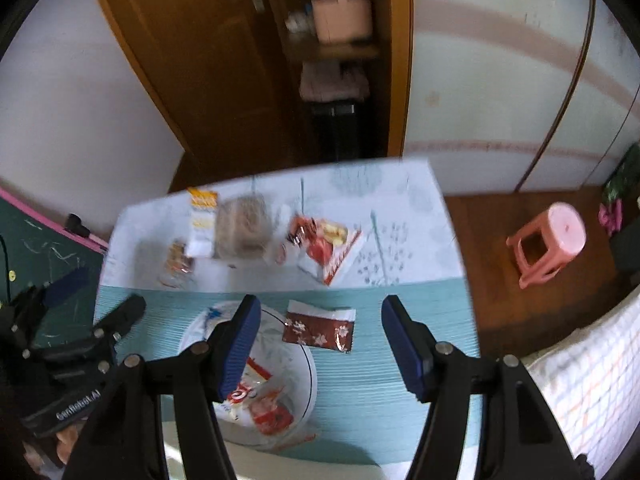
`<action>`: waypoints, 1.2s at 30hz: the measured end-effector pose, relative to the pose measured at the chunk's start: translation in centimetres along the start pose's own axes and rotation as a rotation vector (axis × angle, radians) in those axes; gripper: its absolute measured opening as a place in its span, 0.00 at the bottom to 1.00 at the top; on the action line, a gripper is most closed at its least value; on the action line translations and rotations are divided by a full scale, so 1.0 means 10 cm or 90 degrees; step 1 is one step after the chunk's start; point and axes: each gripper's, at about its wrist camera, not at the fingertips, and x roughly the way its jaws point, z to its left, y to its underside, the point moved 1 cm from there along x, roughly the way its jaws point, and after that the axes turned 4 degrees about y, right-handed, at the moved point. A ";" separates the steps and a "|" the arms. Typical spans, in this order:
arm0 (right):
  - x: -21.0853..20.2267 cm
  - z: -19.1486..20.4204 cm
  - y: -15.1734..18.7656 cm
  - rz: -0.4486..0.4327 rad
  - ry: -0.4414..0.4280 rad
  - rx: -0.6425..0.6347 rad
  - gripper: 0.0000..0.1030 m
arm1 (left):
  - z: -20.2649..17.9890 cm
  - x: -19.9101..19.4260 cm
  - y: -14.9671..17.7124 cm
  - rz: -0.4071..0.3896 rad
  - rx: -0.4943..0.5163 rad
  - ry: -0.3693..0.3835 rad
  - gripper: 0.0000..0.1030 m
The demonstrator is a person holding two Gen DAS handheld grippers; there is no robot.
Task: Organize snacks
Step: 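Move both tools back over the white plate of snacks, then grasp the blue wrapped snack with the left tool while the right grasps the brown starred pack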
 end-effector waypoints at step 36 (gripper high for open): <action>1.03 0.36 0.49 0.115 -0.002 -0.020 0.25 | -0.10 0.86 0.50 0.112 -0.033 0.028 0.27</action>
